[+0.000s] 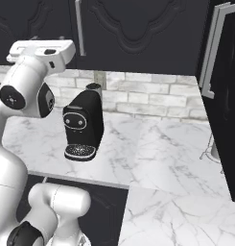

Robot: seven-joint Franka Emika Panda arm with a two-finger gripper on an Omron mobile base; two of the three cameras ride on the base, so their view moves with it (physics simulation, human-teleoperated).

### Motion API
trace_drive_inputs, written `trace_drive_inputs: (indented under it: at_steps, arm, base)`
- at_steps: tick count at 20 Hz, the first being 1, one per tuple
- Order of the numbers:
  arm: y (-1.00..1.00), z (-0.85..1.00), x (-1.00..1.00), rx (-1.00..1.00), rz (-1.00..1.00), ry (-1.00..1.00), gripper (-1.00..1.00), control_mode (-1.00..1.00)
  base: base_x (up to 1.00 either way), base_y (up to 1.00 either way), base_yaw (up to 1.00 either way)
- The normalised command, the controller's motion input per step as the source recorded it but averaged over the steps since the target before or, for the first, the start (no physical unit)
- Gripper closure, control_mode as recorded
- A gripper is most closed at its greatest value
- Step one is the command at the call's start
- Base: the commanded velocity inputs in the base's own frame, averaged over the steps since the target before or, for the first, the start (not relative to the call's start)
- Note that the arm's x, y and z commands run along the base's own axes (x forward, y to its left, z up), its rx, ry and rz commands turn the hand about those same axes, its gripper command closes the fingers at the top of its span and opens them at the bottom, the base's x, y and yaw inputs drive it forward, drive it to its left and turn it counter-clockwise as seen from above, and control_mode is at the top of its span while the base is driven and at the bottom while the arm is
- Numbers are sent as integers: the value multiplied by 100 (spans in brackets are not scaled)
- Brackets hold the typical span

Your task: Get the candle and the wine from the cabinet and move them to the dining counter.

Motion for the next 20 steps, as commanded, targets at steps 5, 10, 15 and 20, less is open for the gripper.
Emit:
trace_drive_inputs:
  at_steps: [5, 10, 15, 20]
  arm:
    - [0, 0, 0, 0, 0, 0, -100, -100]
    - [-9, -6, 24, 4, 0, 11, -100, -100]
    - [-22, -20, 41, 5, 0, 24, -100, -100]
    - [-9, -23, 43, 0, 0, 21, -100, -100]
  base:
    - [0, 0, 0]
    - [0, 0, 0]
    - [0, 0, 0]
    - [0, 0, 0]
